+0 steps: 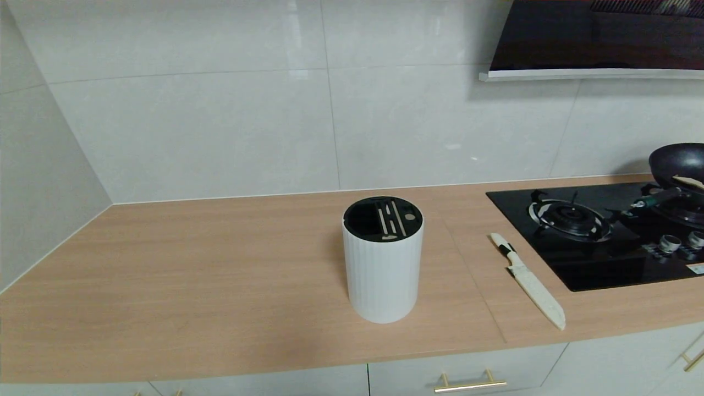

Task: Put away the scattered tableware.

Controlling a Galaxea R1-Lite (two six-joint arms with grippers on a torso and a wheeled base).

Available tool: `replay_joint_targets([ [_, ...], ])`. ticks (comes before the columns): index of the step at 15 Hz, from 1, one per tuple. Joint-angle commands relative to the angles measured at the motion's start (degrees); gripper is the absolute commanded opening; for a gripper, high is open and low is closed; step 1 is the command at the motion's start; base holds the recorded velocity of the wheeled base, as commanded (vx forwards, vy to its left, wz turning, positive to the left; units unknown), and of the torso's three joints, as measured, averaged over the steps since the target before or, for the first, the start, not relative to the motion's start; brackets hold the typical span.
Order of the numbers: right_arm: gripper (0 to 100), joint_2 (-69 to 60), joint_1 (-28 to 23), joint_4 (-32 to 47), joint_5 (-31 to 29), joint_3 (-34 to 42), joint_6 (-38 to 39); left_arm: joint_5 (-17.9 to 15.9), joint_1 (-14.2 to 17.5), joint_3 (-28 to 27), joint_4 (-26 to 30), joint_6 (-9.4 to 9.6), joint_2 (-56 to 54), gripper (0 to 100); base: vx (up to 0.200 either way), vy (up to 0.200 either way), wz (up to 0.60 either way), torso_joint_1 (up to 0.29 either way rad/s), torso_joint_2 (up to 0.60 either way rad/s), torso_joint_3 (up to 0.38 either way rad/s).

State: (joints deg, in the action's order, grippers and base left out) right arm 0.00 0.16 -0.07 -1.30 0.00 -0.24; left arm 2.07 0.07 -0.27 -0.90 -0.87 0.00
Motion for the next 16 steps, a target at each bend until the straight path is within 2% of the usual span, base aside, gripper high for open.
replay_joint_targets([
  [1,100,0.1,0.0,0.0,0.0,0.0,0.0,0.0,0.0,0.0,-0.1,-0.01,0.0,100,0.000,0.000,0.00,0.276,-0.62,-0.344],
  [9,100,0.1,0.0,-0.1,0.0,0.0,0.0,0.0,0.0,0.0,-0.1,-0.01,0.0,100,0.000,0.000,0.00,0.194,-0.42,-0.223],
  [16,100,1.2,0.0,-0.1,0.0,0.0,1.2,0.0,0.0,0.0,-0.1,-0.10,0.0,100,0.000,0.000,0.00,0.005,-0.01,-0.006],
])
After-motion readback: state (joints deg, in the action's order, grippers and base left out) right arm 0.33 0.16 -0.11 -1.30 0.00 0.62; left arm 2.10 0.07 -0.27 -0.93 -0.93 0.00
